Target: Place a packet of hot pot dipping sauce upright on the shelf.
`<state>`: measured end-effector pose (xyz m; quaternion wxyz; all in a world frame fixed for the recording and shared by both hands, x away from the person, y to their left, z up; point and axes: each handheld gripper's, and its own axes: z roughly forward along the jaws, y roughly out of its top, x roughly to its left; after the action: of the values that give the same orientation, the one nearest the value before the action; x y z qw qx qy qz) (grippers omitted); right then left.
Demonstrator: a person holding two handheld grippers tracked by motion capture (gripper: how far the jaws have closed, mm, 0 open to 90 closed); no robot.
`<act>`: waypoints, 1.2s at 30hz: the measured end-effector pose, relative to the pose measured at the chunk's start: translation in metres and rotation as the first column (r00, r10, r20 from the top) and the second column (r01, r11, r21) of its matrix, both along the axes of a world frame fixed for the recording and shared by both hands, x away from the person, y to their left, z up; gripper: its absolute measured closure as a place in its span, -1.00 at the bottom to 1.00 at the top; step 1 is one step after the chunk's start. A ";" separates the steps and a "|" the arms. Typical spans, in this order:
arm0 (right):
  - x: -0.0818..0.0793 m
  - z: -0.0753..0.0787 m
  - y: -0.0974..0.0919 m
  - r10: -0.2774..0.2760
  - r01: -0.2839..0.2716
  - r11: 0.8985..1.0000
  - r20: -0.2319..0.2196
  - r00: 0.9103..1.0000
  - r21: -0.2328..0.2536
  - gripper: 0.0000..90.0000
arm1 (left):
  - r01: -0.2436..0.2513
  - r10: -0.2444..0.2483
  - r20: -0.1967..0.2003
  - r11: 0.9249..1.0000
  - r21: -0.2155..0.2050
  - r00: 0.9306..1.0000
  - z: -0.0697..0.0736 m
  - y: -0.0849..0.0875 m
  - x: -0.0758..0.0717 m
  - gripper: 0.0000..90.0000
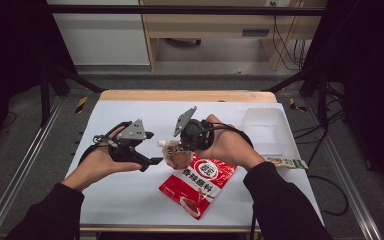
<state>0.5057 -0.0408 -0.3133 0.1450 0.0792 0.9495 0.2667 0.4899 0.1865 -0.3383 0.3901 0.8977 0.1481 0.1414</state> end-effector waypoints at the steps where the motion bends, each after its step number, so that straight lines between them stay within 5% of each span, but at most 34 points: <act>1: 0.000 0.000 0.000 -0.003 0.003 1.000 0.001 1.000 -0.001 0.98 | -0.005 0.005 -0.001 1.000 0.004 1.000 -0.001 0.002 0.000 -0.67; 17: 0.005 0.013 -0.025 -0.027 0.027 1.000 0.032 0.999 0.011 0.99 | -0.078 0.078 -0.023 0.997 0.010 0.997 -0.027 0.023 0.000 -0.79; 36: 0.022 0.049 -0.088 -0.109 0.101 0.992 0.105 0.989 0.073 0.99 | -0.180 0.179 -0.045 0.984 -0.016 0.983 -0.070 0.053 0.003 -0.84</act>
<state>0.5281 -0.1284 -0.2642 0.2075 0.1193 0.9253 0.2943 0.4928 0.2394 -0.4084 0.3816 0.8796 0.2380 0.1551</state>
